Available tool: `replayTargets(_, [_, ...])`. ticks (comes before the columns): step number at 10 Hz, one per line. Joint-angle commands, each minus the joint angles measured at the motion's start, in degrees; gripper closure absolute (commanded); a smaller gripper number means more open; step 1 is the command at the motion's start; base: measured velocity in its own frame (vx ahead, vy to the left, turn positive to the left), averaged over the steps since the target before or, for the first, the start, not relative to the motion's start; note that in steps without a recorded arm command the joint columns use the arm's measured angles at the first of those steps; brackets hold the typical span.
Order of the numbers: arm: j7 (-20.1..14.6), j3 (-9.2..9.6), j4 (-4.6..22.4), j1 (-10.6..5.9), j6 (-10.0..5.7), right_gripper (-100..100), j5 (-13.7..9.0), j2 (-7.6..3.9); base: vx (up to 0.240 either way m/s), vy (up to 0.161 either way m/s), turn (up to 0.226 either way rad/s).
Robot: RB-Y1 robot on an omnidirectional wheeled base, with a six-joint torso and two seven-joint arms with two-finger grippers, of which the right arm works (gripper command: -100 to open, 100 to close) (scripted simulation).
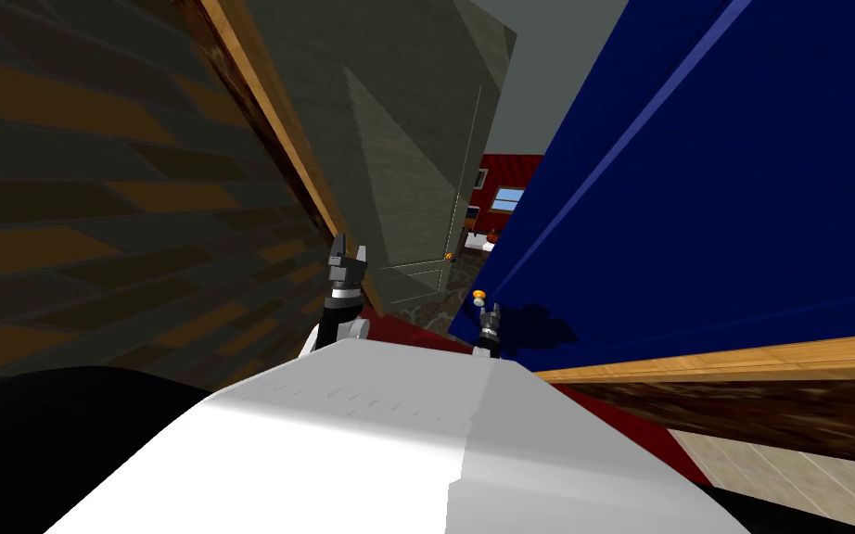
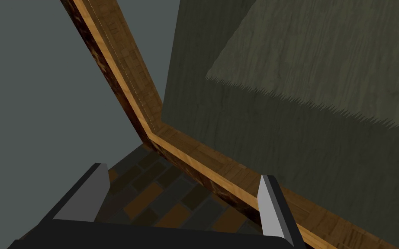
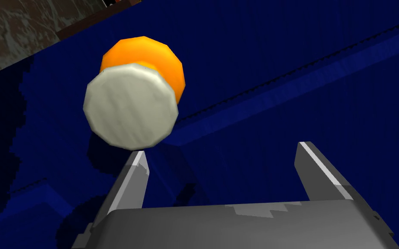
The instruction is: Push the door open
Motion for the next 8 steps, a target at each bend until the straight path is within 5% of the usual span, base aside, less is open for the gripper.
replayTargets(1, [-2.9,0.71,0.3,-0.28,0.21,-100,-1.8,0.03,-0.050,-0.004,0.035])
replayTargets(8, [-12.7,3.07,1.4,-1.37,0.87,-100,-7.8,0.22,-0.048,-0.004,0.040])
